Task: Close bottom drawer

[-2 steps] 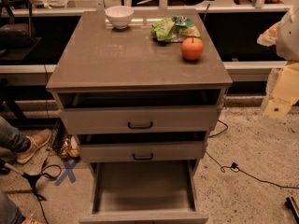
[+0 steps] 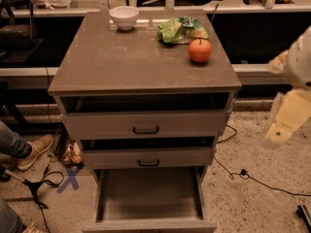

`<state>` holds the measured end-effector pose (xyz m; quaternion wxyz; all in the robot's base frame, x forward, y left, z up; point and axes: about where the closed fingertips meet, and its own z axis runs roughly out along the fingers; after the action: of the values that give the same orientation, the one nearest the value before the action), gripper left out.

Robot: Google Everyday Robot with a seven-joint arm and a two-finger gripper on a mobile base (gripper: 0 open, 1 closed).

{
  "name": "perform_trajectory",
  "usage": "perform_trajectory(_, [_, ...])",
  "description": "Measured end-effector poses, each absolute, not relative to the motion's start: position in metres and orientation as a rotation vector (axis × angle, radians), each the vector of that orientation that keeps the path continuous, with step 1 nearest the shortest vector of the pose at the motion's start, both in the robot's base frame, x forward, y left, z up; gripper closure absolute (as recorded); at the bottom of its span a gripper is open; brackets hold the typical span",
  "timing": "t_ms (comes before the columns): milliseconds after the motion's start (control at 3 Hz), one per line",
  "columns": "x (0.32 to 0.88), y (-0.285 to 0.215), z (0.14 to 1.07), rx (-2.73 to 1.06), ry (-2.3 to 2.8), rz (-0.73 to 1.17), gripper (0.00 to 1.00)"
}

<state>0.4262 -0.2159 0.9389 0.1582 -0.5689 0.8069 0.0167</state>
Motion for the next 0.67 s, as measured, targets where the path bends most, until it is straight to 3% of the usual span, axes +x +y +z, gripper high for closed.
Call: perform_trajectory(667, [0.394, -0.141, 0.819, -1.244, 2.430, 0.518, 0.00])
